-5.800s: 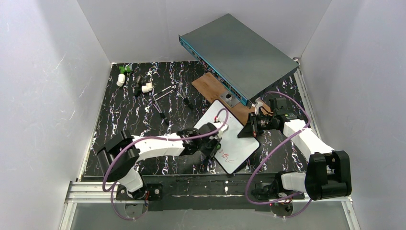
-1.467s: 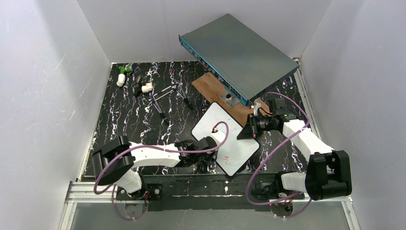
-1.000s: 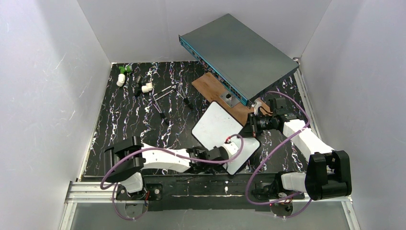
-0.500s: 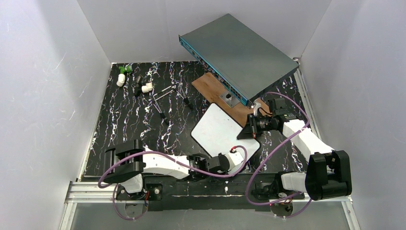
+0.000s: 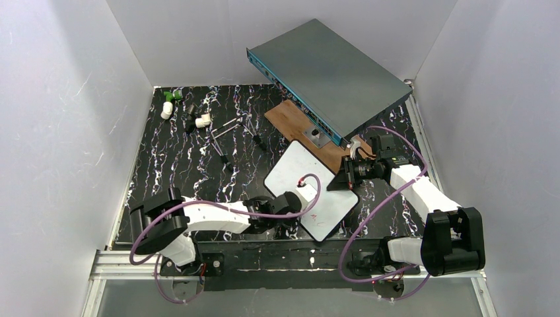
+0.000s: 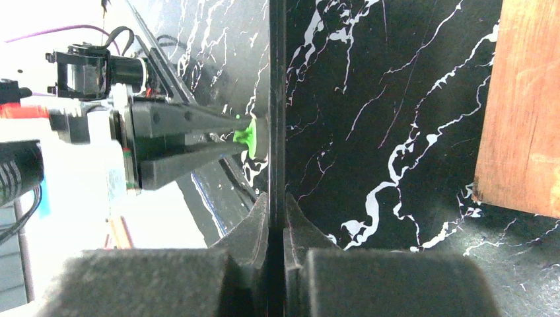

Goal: Erase the whiteboard
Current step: Erase the whiteboard using the whiteboard.

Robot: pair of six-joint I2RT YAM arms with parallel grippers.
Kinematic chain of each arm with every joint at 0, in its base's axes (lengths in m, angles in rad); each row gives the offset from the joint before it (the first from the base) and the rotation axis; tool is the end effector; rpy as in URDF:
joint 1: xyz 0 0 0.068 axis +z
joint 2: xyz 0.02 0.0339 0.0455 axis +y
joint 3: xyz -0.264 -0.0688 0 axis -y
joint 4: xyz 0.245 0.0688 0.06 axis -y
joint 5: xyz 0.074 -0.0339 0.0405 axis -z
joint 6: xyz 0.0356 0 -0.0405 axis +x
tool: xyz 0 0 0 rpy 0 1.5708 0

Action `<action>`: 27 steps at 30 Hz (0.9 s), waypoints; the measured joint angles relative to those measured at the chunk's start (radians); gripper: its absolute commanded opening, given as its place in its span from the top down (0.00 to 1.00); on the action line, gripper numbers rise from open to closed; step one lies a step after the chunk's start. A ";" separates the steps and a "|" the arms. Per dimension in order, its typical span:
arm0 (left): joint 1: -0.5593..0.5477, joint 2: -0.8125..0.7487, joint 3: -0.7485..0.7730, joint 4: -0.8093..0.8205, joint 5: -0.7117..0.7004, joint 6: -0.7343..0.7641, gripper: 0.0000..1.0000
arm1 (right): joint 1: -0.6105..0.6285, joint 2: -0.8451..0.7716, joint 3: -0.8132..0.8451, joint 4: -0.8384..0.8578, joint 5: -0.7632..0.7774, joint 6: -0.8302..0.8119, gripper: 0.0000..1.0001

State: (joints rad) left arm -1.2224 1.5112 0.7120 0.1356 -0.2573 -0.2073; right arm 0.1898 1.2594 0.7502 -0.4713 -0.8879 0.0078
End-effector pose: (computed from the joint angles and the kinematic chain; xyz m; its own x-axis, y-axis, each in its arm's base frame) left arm 0.1121 -0.2822 0.1765 -0.3788 0.4598 -0.8032 0.7793 0.6266 -0.0088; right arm 0.2265 0.0716 0.2176 -0.8201 -0.1525 -0.5516 -0.5367 0.5395 0.6488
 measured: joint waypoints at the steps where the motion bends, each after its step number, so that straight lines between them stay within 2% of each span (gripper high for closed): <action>1: -0.015 0.003 0.001 0.000 -0.008 0.006 1.00 | 0.000 0.000 0.000 -0.001 0.000 0.000 0.99; 9: -0.148 0.069 0.045 0.006 -0.006 0.078 1.00 | 0.000 0.000 0.000 -0.005 -0.003 -0.005 0.99; 13: -0.103 0.059 0.040 0.007 0.034 0.072 1.00 | 0.000 0.000 0.000 0.003 -0.001 -0.003 0.99; 18: 0.024 -0.017 -0.028 0.026 0.063 0.042 1.00 | 0.000 0.000 0.000 0.004 0.002 0.003 0.99; 20: 0.030 -0.021 -0.030 0.028 0.061 0.044 1.00 | 0.000 0.000 0.000 0.002 0.002 0.004 0.99; 27: -0.126 0.047 0.032 0.044 0.053 0.105 1.00 | 0.002 0.000 0.000 -0.008 -0.003 0.001 0.99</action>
State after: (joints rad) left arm -1.3479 1.5578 0.7437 0.1795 -0.2039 -0.1028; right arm 0.1913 1.2594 0.7502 -0.4797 -0.8906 0.0086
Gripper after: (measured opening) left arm 0.134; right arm 0.089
